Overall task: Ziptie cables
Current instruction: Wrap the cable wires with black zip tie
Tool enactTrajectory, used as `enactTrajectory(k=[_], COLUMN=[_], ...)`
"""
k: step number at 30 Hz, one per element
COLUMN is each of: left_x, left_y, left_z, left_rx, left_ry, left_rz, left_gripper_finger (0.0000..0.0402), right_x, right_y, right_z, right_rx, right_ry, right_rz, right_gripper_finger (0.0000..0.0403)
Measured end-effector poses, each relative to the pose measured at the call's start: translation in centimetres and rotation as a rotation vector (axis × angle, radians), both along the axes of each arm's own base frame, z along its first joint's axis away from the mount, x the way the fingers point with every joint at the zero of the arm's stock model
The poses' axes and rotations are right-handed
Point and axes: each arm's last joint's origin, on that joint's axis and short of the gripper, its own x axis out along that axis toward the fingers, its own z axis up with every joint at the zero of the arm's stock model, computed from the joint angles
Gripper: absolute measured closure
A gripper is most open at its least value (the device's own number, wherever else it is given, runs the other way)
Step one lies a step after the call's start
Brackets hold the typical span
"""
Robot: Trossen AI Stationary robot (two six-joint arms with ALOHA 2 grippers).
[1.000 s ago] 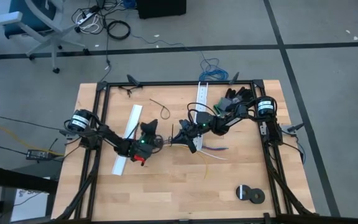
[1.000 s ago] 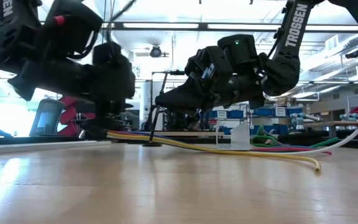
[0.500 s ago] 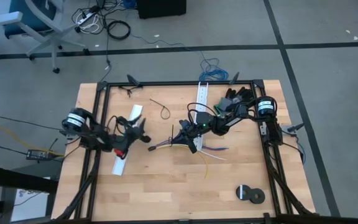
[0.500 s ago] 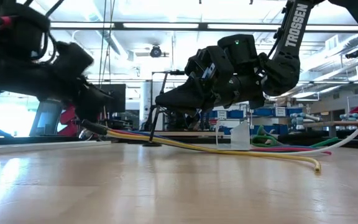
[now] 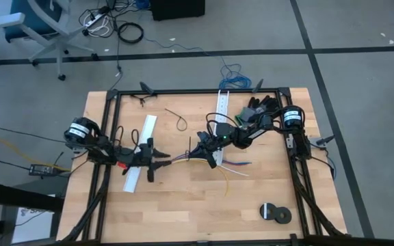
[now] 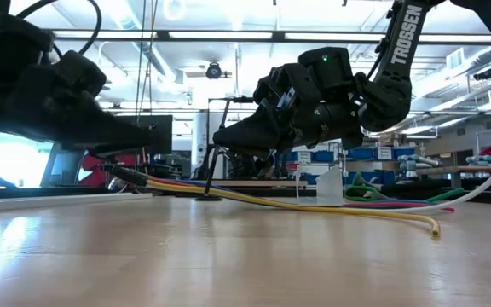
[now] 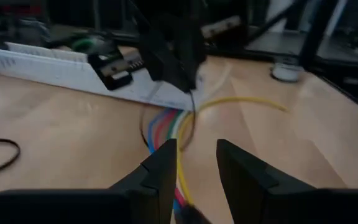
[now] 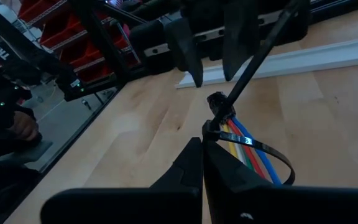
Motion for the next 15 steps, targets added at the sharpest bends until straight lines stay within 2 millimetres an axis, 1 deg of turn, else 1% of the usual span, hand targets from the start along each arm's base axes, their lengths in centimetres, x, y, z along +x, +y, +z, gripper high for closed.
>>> enactTrajectory(k=[5,9,15], left_x=[-0.37,-0.46,-0.43], left_y=[0.08,0.07,0.1], left_z=[-0.51,-0.81,-0.71], left_rx=[-0.057,-0.048,-0.048], left_ry=[0.047,0.079,0.071], left_rz=[0.007,0.009,0.022], left_gripper_finger=[0.0277,0.0277,0.0279], right_x=[-0.01,-0.02,-0.04], right_y=[0.0,0.0,-0.17], right_z=[-0.06,-0.16,-0.15], right_rx=[0.001,0.002,0.002], right_ry=[0.007,0.017,0.017], right_rz=[0.0,0.0,-0.005], right_gripper_finger=[0.0403,0.0403,0.0403])
